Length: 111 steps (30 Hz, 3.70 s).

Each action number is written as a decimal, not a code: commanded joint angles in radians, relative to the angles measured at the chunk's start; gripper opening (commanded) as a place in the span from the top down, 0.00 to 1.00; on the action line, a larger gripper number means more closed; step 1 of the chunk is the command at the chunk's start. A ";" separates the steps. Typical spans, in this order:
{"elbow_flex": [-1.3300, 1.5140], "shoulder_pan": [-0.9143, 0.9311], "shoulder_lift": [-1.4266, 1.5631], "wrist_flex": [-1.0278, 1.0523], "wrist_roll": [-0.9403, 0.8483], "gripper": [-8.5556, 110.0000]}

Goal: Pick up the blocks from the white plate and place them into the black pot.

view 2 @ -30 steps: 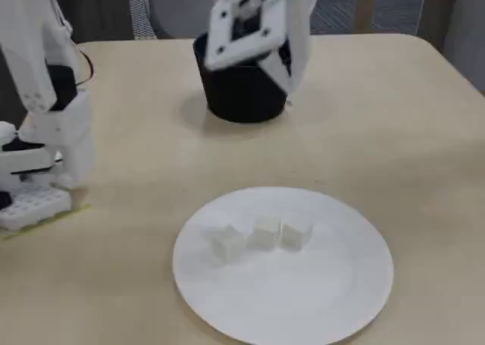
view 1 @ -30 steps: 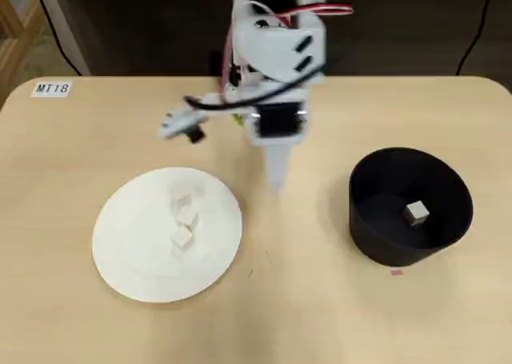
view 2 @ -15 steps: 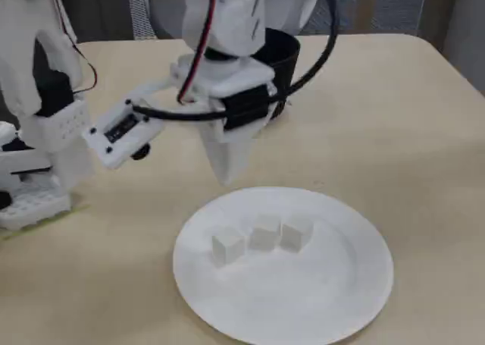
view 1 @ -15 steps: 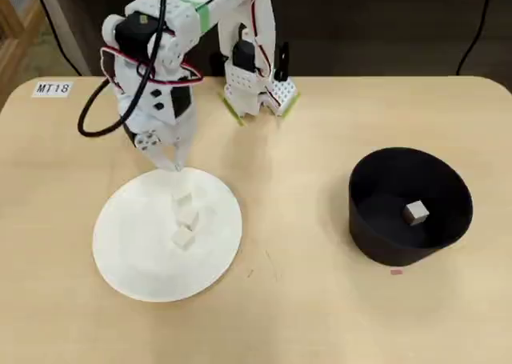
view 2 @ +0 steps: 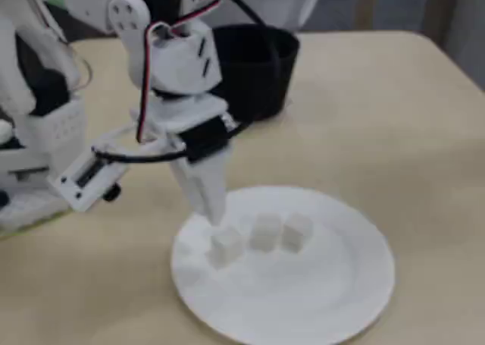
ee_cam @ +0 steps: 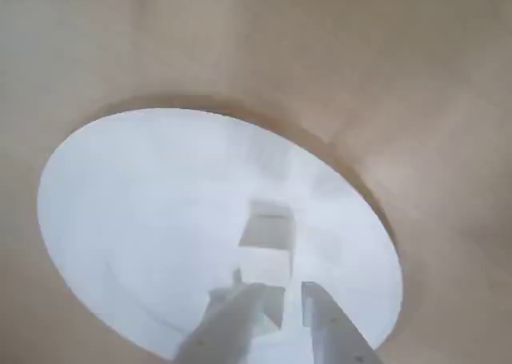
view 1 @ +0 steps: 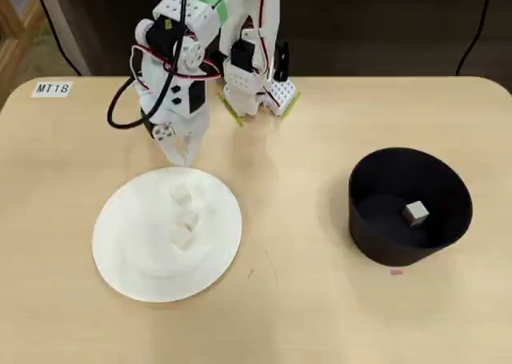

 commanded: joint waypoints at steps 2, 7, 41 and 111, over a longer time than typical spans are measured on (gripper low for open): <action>0.003 0.008 -0.002 -0.037 -0.028 0.73; 0.003 -0.017 -0.044 -0.055 -0.041 0.68; 0.040 -0.064 -0.272 -0.328 -0.051 0.92; -0.483 -1.209 -0.149 -0.126 -0.430 0.71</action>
